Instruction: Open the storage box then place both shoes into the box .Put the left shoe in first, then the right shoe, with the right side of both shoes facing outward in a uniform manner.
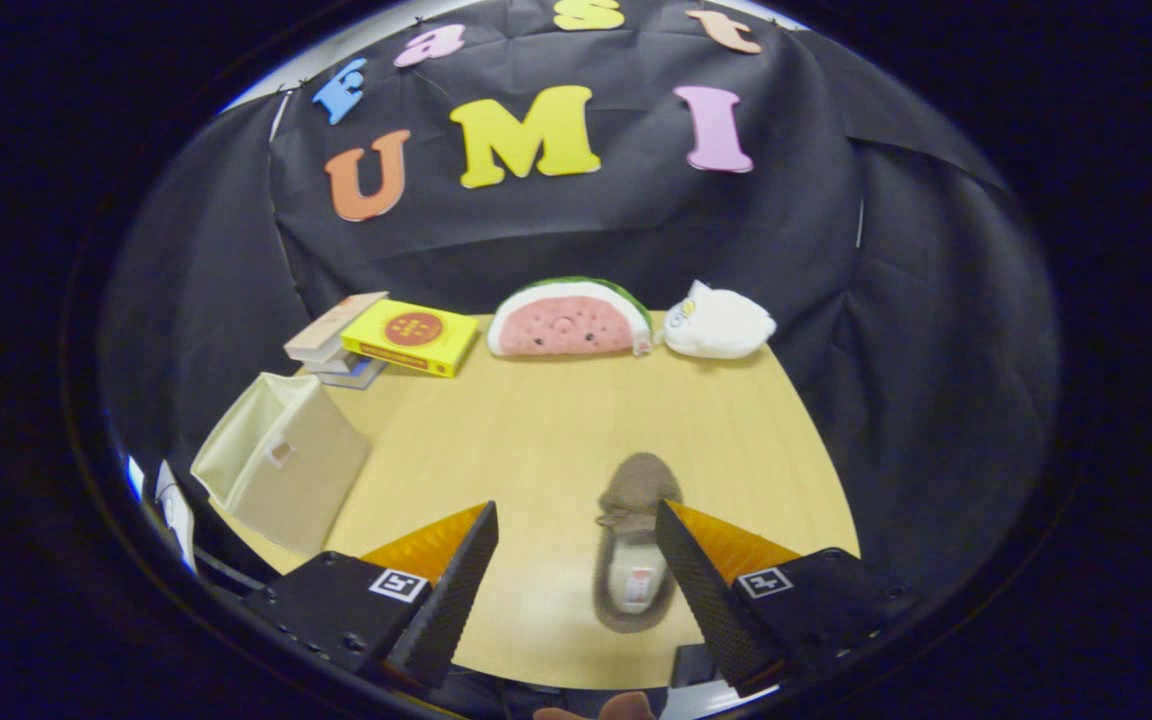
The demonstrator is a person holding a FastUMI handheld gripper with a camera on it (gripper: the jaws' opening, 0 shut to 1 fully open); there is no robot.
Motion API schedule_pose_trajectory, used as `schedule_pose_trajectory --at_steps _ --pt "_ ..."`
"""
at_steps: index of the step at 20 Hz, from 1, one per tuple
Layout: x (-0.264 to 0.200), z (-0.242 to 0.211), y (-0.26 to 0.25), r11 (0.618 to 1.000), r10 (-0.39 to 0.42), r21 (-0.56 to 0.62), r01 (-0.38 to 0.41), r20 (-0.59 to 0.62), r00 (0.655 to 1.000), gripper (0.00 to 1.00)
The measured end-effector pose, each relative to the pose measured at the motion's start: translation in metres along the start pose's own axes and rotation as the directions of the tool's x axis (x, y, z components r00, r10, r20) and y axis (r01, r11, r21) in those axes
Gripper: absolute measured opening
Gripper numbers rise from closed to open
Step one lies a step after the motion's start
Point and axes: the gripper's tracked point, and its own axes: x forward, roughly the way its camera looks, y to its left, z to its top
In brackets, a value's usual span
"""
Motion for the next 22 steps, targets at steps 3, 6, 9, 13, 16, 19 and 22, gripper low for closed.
schedule_pose_trajectory --at_steps 3,6,9,13,16,19,22 --pt "0.022 -0.017 -0.032 0.999 -0.023 0.029 0.025 -0.060 0.998 0.96" --pt "0.046 -0.026 -0.050 0.998 -0.031 0.057 0.037 -0.104 0.994 0.96" --pt "0.065 -0.042 -0.049 0.996 -0.004 0.086 0.019 -0.173 0.985 0.96" --pt "0.083 -0.054 -0.058 0.997 -0.001 0.072 0.017 -0.222 0.975 0.96" --pt "0.095 -0.061 -0.062 0.996 0.016 0.091 0.008 -0.258 0.966 0.96" --pt "0.107 -0.070 -0.055 0.992 0.052 0.127 -0.013 -0.308 0.950 0.82" --pt "0.110 -0.077 -0.057 0.990 0.030 0.137 0.020 -0.351 0.936 0.79"
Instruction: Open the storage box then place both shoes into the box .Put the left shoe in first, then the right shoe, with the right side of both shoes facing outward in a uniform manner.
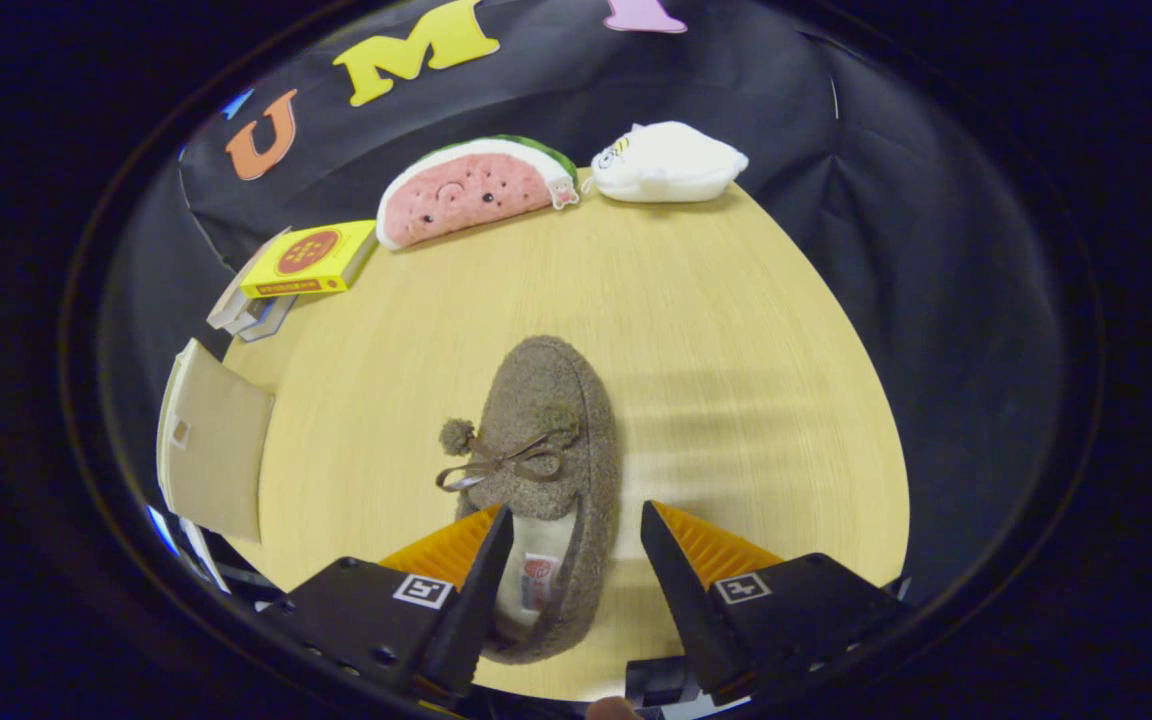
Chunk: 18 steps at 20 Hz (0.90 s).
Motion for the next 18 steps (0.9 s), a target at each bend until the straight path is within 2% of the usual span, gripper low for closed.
schedule_pose_trajectory --at_steps 1,3,7,9,11,13,16,18 --pt "-0.002 0.001 0.002 1.000 0.013 0.007 -0.013 -0.001 1.000 0.79" --pt "-0.001 0.000 0.003 1.000 0.009 0.008 -0.009 -0.010 1.000 0.62" --pt "-0.009 -0.010 -0.001 1.000 -0.018 -0.014 0.018 -0.030 0.999 0.67" --pt "-0.008 -0.009 -0.005 0.999 -0.026 -0.020 0.025 -0.026 0.999 0.64" --pt "-0.009 0.003 -0.008 0.999 -0.037 0.028 0.038 -0.028 0.999 0.64" --pt "0.010 -0.004 -0.005 0.998 -0.025 0.055 0.029 -0.069 0.997 0.24" --pt "0.019 -0.006 -0.013 0.997 -0.070 0.010 0.071 -0.086 0.994 0.24" --pt "0.015 -0.006 -0.011 0.998 -0.067 0.010 0.068 -0.085 0.994 0.00"
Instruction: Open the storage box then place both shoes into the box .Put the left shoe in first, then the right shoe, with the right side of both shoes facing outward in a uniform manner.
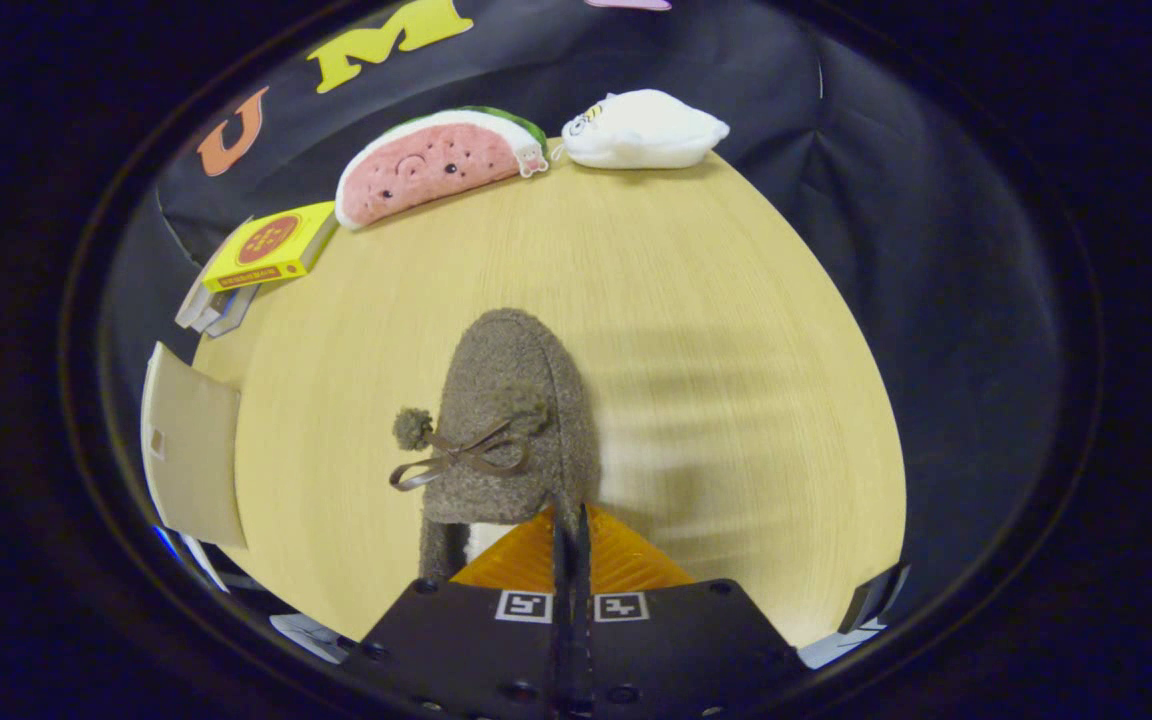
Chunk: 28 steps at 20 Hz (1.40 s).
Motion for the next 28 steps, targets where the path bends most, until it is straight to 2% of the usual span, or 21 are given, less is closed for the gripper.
schedule_pose_trajectory --at_steps 2,5,9,13,18,23,28 --pt "-0.002 0.000 0.002 0.999 0.031 0.036 -0.031 -0.006 1.000 0.01" --pt "-0.011 0.005 0.012 0.981 0.123 0.152 -0.123 0.007 0.992 0.01" --pt "-0.026 0.004 0.034 0.970 0.168 0.175 -0.168 0.016 0.986 0.01" --pt "-0.056 0.013 0.082 0.965 0.196 0.166 -0.201 0.043 0.980 0.01" --pt "-0.110 0.031 0.181 0.953 0.256 0.143 -0.268 0.099 0.962 0.00" --pt "-0.166 0.046 0.302 0.926 0.344 0.107 -0.362 0.157 0.926 0.00" --pt "-0.184 0.038 0.412 0.916 0.382 0.060 -0.396 0.168 0.909 0.01"
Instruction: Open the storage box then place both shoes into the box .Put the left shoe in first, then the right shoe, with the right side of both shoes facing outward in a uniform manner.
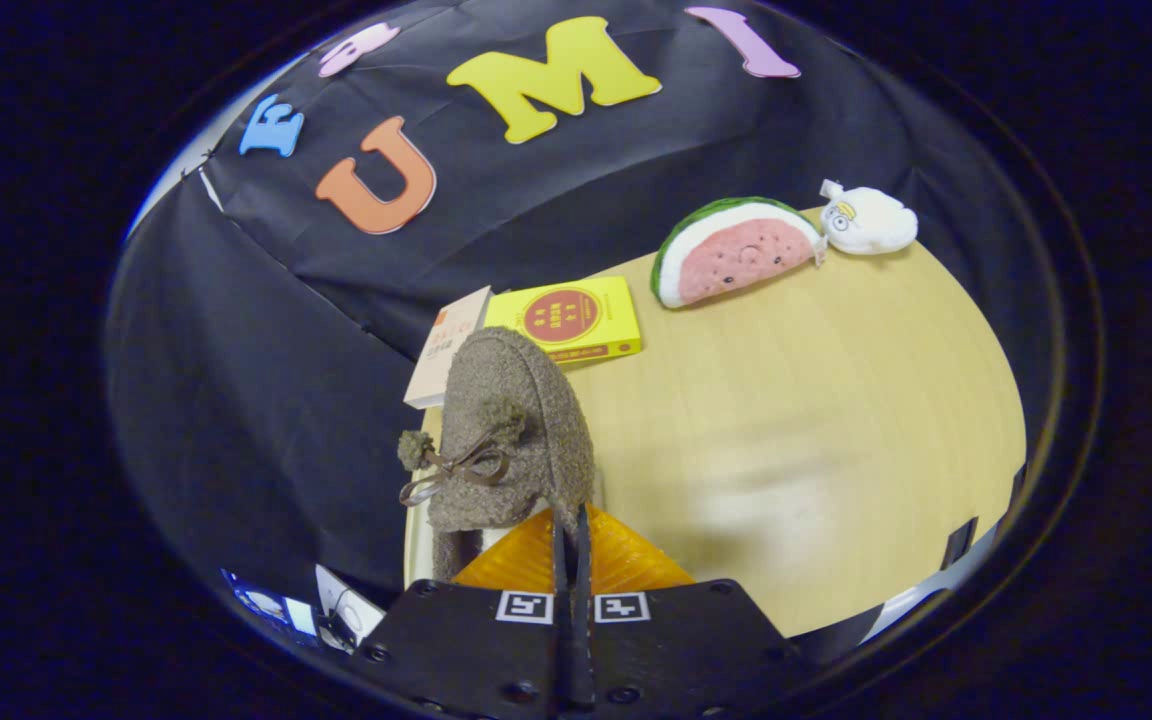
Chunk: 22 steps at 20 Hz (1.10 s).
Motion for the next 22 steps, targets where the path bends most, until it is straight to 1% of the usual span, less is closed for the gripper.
schedule_pose_trajectory --at_steps 2,4,9,14,16,19,22 --pt "0.015 -0.011 0.031 1.000 0.012 -0.020 -0.012 -0.011 1.000 0.01" --pt "0.029 -0.025 0.052 0.999 0.007 -0.036 -0.008 -0.019 1.000 0.01" --pt "0.065 -0.054 0.075 0.998 -0.034 -0.048 0.033 -0.031 0.999 0.01" --pt "0.081 -0.070 0.070 0.993 -0.103 -0.063 0.102 0.000 0.995 0.00" --pt "0.085 -0.076 0.060 0.990 -0.131 -0.050 0.131 0.007 0.991 0.01" --pt "0.087 -0.078 0.045 0.980 -0.190 -0.061 0.192 0.041 0.981 0.00" --pt "0.091 -0.087 0.035 0.974 -0.222 -0.040 0.224 0.048 0.974 0.01"
